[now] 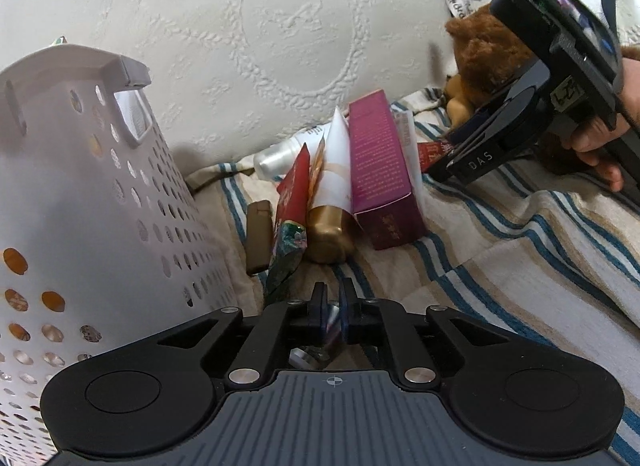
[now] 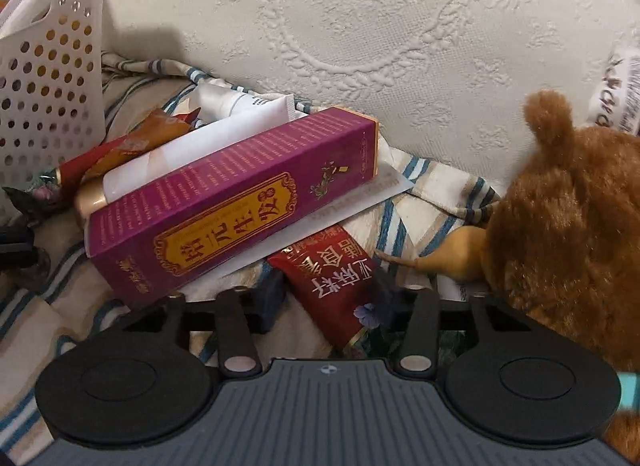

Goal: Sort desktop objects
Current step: 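Grasp the red flower-printed sachet with the right tool while left tool nears the vial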

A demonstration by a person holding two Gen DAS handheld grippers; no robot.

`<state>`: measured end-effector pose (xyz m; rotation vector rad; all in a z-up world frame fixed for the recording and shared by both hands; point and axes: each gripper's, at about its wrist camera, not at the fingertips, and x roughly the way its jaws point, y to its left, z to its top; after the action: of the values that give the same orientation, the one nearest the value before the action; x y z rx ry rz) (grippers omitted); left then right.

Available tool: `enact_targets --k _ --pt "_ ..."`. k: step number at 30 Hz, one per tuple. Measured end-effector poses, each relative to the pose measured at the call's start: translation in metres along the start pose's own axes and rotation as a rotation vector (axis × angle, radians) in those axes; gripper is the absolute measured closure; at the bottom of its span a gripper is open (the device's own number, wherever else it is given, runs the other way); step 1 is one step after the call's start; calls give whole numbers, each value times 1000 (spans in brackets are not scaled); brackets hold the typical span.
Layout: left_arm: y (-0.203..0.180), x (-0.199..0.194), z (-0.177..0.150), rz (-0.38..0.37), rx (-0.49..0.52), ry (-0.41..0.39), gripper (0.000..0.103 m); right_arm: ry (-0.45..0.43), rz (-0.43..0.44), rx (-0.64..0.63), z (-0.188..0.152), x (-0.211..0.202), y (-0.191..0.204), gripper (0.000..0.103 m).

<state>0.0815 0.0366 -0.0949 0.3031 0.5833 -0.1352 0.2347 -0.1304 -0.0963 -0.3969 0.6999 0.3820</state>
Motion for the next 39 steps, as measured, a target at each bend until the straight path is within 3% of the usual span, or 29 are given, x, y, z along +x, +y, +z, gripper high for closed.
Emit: enact_targets --k 5,7,11,13,14,16,17,18,19,22,25,32,35,37,39 --pt "3 -3 -1 -15 -13 2 86 -7 48 110 -14 -23 -6 84" --pt "5 -5 -2 -21 -22 -4 89 -16 97 177 -21 -34 -12 102" --pt "9 -12 -4 -51 -40 -11 91 2 228 269 -38 -57 -9 103" --pt "6 -9 -5 -38 -30 9 79 -36 150 198 -43 -65 1 103" --pt "4 -7 -6 -26 -27 14 78 -54 98 170 -42 -68 4 103" --pt "1 -7 -6 -18 -15 12 77 -64 63 155 -36 -65 2 96" --pt "0 -7 -7 -17 -10 12 77 -67 40 131 -32 -63 2 86" --pt "1 -7 -8 -18 -11 12 77 -69 16 112 -28 -60 2 57" --pt "2 -7 -8 -19 -15 12 77 -66 14 86 -24 -58 4 40" --pt "4 -8 -10 -28 -24 11 73 -56 1 -3 -19 -51 12 15" --pt "2 -7 -10 -31 -10 14 70 -31 -67 -88 -18 -34 16 10" --pt "-6 -7 -10 -43 29 21 58 52 76 -32 -11 -5 -2 6" --pt "-7 -8 -10 -45 33 21 57 51 108 53 -13 -3 -9 14" --pt "-6 -8 -11 -46 32 21 57 43 108 104 -14 -11 -8 49" --pt "-6 -8 -11 -43 34 20 56 52 118 139 -15 -19 -9 57"
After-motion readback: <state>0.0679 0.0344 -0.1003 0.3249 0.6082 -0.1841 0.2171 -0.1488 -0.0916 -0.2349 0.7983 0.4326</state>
